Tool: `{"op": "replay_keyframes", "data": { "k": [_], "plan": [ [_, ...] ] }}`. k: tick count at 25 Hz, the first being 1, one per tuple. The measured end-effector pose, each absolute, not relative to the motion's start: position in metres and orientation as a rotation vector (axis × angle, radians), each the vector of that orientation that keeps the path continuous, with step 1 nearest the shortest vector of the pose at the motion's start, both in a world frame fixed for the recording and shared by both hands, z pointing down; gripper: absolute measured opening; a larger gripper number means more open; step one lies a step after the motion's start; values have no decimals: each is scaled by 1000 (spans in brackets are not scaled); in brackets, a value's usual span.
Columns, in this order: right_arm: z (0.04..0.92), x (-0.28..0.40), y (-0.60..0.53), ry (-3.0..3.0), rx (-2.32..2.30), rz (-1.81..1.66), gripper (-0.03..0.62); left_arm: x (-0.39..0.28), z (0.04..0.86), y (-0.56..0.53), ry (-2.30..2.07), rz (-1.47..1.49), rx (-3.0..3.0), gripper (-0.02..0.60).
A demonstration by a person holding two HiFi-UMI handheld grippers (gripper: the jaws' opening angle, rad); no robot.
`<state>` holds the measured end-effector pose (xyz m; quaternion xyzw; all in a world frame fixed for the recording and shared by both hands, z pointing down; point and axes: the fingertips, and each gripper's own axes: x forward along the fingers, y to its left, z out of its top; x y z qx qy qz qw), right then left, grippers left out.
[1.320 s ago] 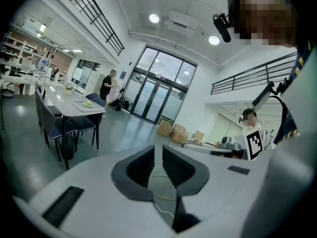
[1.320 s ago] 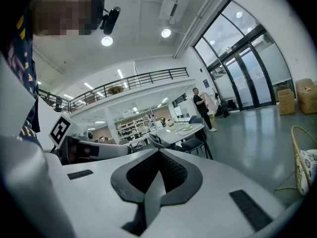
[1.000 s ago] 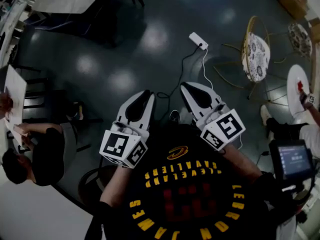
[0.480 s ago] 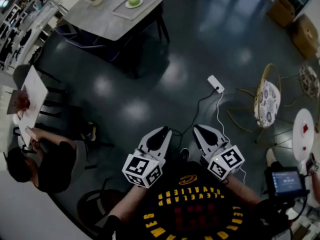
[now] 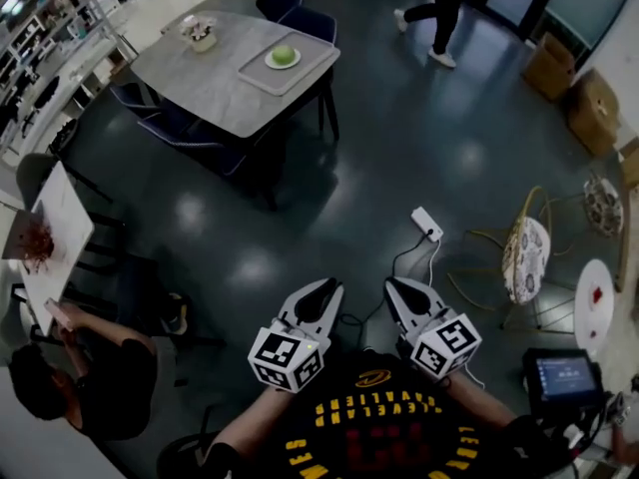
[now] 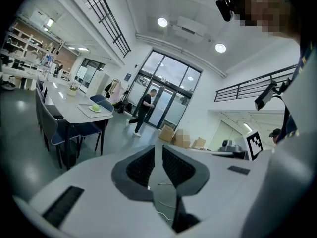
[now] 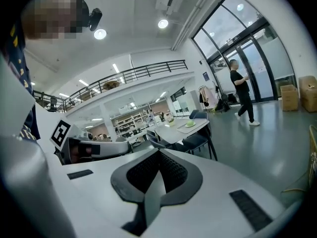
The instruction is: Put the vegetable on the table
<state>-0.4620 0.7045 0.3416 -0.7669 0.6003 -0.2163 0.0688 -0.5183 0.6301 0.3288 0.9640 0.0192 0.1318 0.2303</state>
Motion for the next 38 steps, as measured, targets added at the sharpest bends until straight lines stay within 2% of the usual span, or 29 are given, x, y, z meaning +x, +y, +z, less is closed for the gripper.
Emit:
{"op": "replay_keyframes", "data": {
  "k": [16,24,30,38],
  "plan": [
    [352,-428,613,1712,-2392,-760,5,-495,350,534,127,367,2565,54],
    [355,-395,566,1781,-2325,-729,5,-468,348,489,19,348,2604,54],
    [361,-337,537,1773,-2230,-746,5,-432,333,446,-166,280,2668,54],
    [352,-234,530,1719,-2141,-731,5,-331,298,454,-74,164,2734,54]
  ]
}}
